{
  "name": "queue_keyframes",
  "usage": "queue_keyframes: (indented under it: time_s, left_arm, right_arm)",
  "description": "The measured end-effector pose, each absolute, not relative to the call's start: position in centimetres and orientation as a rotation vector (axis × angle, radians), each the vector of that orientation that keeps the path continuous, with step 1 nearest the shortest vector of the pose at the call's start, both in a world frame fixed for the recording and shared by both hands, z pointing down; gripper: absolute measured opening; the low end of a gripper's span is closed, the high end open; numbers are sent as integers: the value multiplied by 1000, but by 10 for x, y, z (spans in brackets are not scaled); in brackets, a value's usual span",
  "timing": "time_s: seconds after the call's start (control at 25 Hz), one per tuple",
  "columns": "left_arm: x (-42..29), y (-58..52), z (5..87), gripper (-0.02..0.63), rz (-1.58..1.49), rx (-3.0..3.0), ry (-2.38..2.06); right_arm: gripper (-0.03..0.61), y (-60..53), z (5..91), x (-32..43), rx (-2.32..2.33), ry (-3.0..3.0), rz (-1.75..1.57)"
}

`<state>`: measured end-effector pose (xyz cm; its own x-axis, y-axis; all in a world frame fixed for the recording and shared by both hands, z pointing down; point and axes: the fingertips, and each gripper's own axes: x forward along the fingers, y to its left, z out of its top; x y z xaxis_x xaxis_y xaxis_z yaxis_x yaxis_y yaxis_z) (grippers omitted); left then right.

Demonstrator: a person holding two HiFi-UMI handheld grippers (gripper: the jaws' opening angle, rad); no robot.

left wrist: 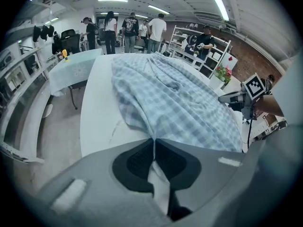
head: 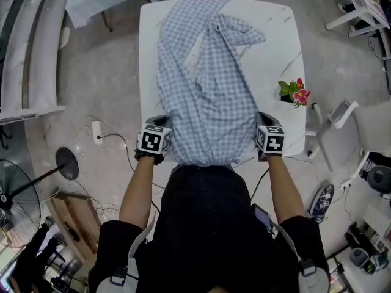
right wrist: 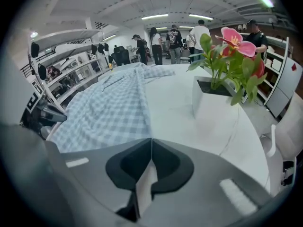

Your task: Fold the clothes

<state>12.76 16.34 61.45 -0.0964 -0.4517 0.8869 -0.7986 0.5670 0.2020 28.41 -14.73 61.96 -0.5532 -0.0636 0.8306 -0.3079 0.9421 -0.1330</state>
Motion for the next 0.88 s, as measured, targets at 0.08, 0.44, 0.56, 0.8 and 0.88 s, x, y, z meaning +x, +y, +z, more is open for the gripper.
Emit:
queue_keyframes:
  time_s: [0.08,0.44,0.56,0.8,0.88]
  left_arm:
    - [127,164,614,20,410,1033,-1737]
    - [125,179,612,20,383,992,-1750]
    - [126,186,612,20,373,986,-1753]
    - [126,201,610,21,301,991,-1752]
    - [126,201,608,21,263,1008,-1746]
  right_arm:
    - [8,-152,621,285,266,-2143,318]
    - [8,-174,621,292,292,-2127,277]
    - [8,-174,622,294,308,-2120,262]
    - [8,-172,623,294,351,-2103,239]
    - [8,-173,623,293,358,-2094,233]
